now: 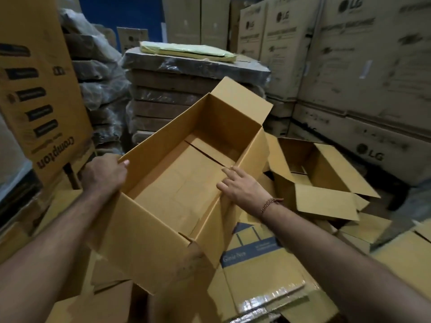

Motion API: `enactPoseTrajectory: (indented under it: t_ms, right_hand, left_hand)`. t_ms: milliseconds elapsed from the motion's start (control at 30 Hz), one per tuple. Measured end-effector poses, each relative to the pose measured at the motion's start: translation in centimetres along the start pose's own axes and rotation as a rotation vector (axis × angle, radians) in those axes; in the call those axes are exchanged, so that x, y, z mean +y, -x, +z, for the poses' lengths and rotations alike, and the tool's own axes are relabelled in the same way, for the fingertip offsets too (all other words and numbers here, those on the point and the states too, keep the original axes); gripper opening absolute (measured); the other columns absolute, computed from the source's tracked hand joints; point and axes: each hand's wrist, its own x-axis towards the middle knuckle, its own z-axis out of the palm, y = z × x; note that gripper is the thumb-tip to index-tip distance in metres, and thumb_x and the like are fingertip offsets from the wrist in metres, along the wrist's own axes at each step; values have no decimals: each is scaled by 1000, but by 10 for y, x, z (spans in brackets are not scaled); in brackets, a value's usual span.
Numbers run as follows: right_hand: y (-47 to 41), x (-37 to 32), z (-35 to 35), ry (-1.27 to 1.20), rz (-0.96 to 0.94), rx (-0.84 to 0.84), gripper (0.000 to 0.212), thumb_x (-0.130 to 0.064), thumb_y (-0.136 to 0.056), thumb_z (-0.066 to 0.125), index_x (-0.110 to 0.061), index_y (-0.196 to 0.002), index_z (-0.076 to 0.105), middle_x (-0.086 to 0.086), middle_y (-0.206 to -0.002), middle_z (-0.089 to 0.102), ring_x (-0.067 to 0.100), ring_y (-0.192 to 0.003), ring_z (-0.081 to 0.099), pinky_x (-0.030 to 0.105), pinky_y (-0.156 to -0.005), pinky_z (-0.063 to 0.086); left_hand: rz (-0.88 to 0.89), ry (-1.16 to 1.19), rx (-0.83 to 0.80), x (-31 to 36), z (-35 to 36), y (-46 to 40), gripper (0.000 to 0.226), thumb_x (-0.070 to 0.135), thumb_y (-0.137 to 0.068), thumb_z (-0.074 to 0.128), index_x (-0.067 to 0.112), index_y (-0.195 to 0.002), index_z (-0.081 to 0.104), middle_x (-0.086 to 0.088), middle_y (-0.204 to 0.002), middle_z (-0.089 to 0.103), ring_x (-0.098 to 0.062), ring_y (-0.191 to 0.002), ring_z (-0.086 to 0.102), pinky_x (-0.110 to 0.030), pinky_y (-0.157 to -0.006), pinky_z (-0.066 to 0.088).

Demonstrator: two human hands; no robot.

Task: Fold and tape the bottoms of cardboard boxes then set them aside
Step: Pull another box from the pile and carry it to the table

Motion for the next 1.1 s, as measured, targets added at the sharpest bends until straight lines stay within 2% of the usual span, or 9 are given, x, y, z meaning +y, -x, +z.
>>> enactPoseTrajectory:
  t_ms: [100,300,467,633,733,800,967,1033,1100]
  right_hand:
    - [45,25,-17,-2,-2,45,53,-26,-85,83,-26,-128,52,3,-123,65,26,-121,59,52,-117,39]
    - [160,58,-32,-19,63,28,39,-31,-86,83,-28,-117,61,-1,-109,62,18,-97,56,40,-87,53]
    - [264,72,-44,-15,201,-87,24,-24,-96,67,-25,-120,62,-2,-109,63,19,-96,56,40,-82,53]
    - [359,93,-44,-12,433,-182,21,-18,-94,70,-27,-113,65,-6,-100,63,18,-91,56,36,-79,50]
    - [410,107,-43,-19,554,-241,21,-18,-95,68,-27,-114,65,-6,-99,63,18,-90,56,35,-77,43]
    - [439,118,-39,-18,614,-285,22,-19,-95,68,-27,-116,66,-6,-100,63,17,-90,55,34,-77,41]
    - [497,164,-19,-14,776,-345,14,-23,-98,65,-29,-111,65,-6,-100,65,16,-91,56,35,-80,46]
    - [516,186,-7,-16,841,-363,12,-27,-100,63,-29,-112,65,-7,-101,65,16,-94,57,35,-81,46]
    - [535,210,9,-9,908,-404,11,-28,-100,62,-29,-111,64,-7,-102,65,16,-98,59,35,-83,48]
  left_hand:
    - [92,20,15,35,-8,17,33,39,-108,54,13,-120,71,-8,-85,61,-23,-76,54,-36,-61,38]
    - [299,78,50,127,-3,57,34,46,-107,52,24,-125,71,-10,-95,68,-30,-86,60,-40,-71,47]
    - [484,139,20,239,22,103,33,48,-106,51,28,-125,69,-11,-102,69,-35,-94,63,-42,-72,46]
    - [669,179,-55,359,56,156,31,46,-106,54,36,-131,69,-11,-107,72,-35,-102,64,-43,-87,45]
    - [773,199,-53,429,85,196,31,39,-107,54,32,-134,68,-12,-105,72,-34,-102,63,-45,-92,44]
    - [823,240,-54,473,106,225,36,35,-105,57,27,-140,64,-11,-118,72,-34,-112,62,-48,-101,44]
    - [1068,161,-127,570,149,295,74,63,-100,51,26,-161,33,-12,-165,36,-33,-152,33,-58,-120,30]
    - [1227,203,-185,605,160,324,75,71,-100,39,29,-162,32,-12,-172,22,-33,-159,17,-61,-123,20]
    - [1409,206,-328,638,167,351,83,85,-93,29,35,-160,36,-4,-172,24,-28,-160,13,-65,-124,6]
